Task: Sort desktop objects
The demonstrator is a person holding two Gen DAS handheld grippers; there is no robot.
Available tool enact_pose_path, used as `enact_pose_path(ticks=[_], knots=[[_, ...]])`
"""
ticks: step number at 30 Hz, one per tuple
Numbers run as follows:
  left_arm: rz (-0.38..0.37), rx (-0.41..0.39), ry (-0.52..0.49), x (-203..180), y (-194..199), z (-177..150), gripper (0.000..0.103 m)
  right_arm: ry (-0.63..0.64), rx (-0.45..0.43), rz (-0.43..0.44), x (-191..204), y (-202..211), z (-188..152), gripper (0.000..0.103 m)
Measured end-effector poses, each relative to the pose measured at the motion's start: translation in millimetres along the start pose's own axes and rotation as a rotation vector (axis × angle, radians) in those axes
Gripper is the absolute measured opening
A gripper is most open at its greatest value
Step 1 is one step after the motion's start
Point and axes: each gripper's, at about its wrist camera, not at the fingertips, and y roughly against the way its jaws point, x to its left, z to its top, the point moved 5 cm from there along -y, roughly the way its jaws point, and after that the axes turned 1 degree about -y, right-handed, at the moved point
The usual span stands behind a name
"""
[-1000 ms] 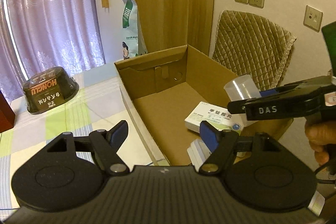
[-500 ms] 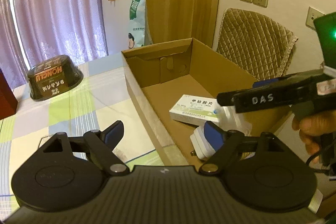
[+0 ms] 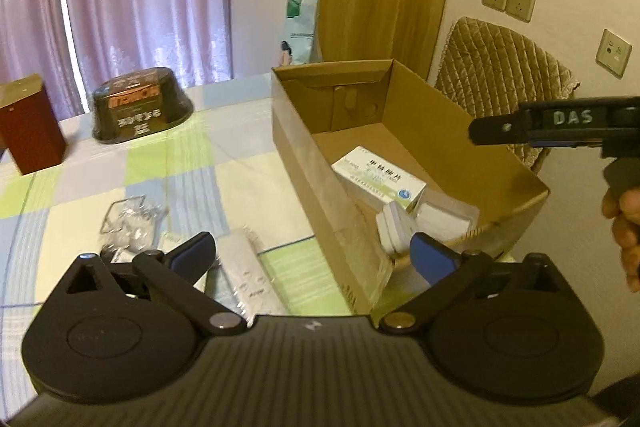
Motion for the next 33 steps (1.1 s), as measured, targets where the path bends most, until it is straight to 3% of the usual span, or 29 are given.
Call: enact_pose_path(ticks=[9, 18, 26, 33], knots=[[0.061, 0.050, 0.042, 9, 41, -28, 0.102, -0.010, 0.020, 0.000, 32, 45, -28, 0.093], [0.122, 0.051, 0.071, 33, 81, -73, 0.102, -0.027, 0.052, 0.021, 62, 69, -65, 0.093], [0.156, 0.074, 0.162, 62, 101, -108, 0.102, -0.038, 0.103, 0.057, 83, 68, -100, 0.093], [0.175, 0.065, 0.110, 75, 110, -120, 0.102, -0.028, 0.139, 0.074, 99, 57, -119, 0.093]])
